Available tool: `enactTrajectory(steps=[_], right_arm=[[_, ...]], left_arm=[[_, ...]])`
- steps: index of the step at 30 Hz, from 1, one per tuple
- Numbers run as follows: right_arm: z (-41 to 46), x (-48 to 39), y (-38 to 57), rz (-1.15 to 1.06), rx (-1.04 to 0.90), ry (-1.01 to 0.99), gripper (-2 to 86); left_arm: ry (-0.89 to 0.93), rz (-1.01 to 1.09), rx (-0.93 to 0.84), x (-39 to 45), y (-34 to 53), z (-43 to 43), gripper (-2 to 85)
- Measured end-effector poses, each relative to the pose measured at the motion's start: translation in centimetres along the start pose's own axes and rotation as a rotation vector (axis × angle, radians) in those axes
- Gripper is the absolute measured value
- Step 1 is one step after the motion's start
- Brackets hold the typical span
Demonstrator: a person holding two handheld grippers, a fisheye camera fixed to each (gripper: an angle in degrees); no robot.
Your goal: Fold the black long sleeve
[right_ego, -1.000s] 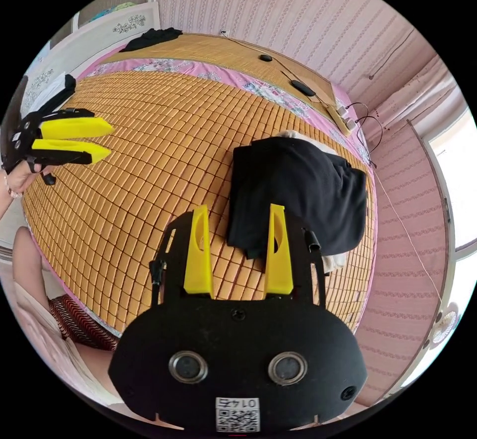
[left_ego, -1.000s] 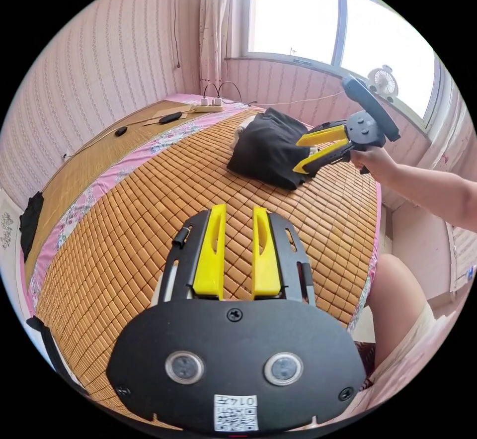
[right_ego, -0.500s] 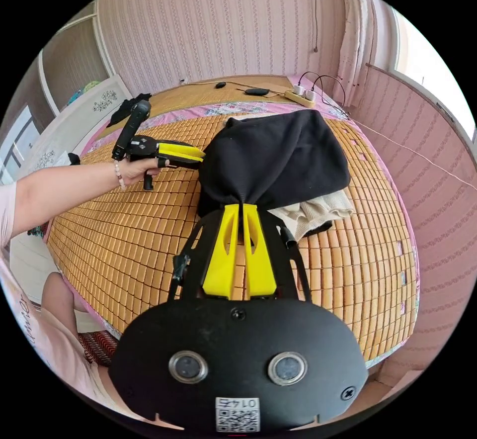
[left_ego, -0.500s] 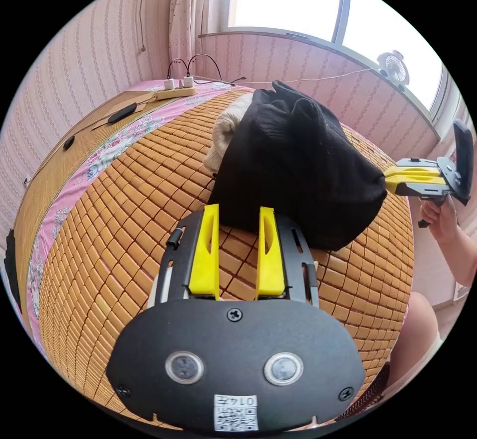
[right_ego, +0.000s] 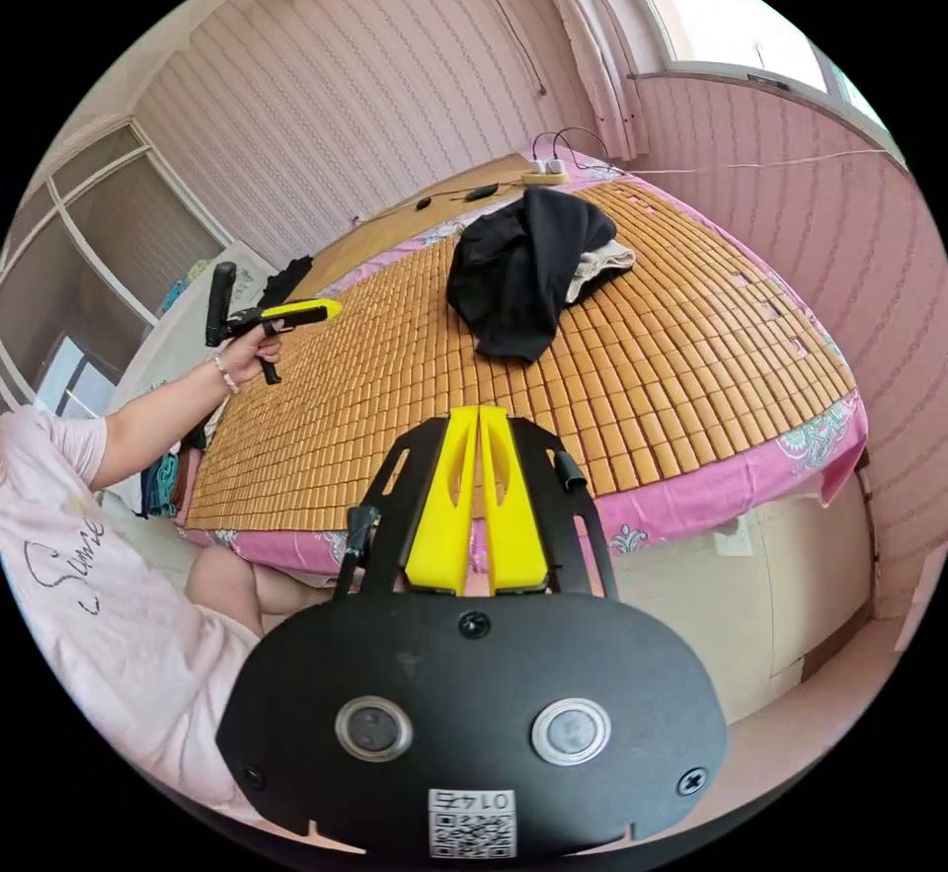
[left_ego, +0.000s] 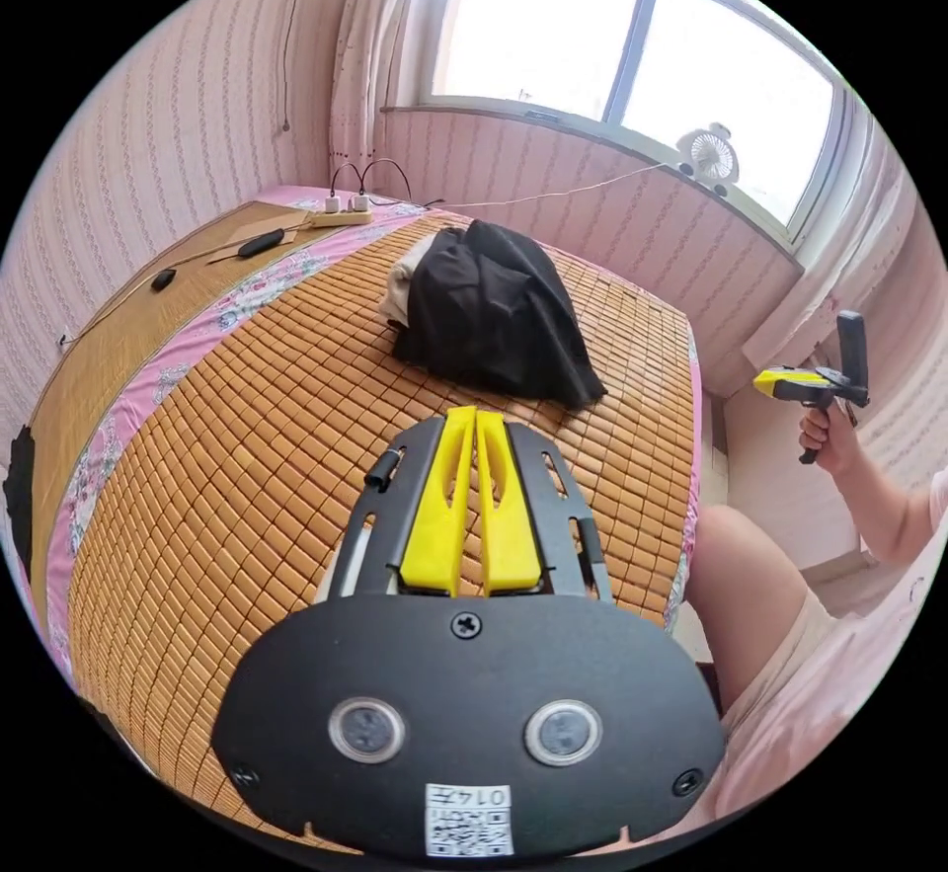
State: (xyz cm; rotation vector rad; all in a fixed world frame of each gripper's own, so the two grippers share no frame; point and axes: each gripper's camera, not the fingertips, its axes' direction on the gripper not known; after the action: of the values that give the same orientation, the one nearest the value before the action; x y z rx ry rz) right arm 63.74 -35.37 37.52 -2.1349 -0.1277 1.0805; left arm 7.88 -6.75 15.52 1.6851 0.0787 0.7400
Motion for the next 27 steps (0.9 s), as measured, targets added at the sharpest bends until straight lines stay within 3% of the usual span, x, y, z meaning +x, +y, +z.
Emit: enactTrajectory(steps=[2,7,13,17,21,23,27], right_arm=[[1.3,0.3,1.0,0.023,-0.096,0.113,1.7],[6.7,-0.3,-3.8,-0.006,-0.141,0.104,11.1],[17.5,-0.1,-10.6,-0.061,-0.239,0.232,12.2],[21.7,2.9,-12.0,-0.035,-0.310,0.364,6.9],[19.4,4.9,-11.1,-0.066,-0.263,0.323,1.2],[17.0,5.4,-9.9,-0.068,-0.222,0.320,0.7],[8.7,7.3,-6.5,-0.017,-0.056,0.131,0.2]], left_arm=[[-0.039,0.031,-0.049,2.1,2.2,-0.3,-0.8],[-0.087,-0.024,-0.100,2.7,2.2,1.2,0.3],[-0.158,-0.004,-0.128,0.0,-2.2,6.1,8.3],[-0.145,0.006,-0.173,-2.7,-6.5,11.6,12.9],[-0.150,-0.008,-0.204,-4.9,-9.5,15.7,9.2],[-0.084,0.007,-0.247,-5.6,-10.7,17.2,1.6],[-0.052,0.054,-0.179,-5.0,-10.5,13.8,-0.2]])
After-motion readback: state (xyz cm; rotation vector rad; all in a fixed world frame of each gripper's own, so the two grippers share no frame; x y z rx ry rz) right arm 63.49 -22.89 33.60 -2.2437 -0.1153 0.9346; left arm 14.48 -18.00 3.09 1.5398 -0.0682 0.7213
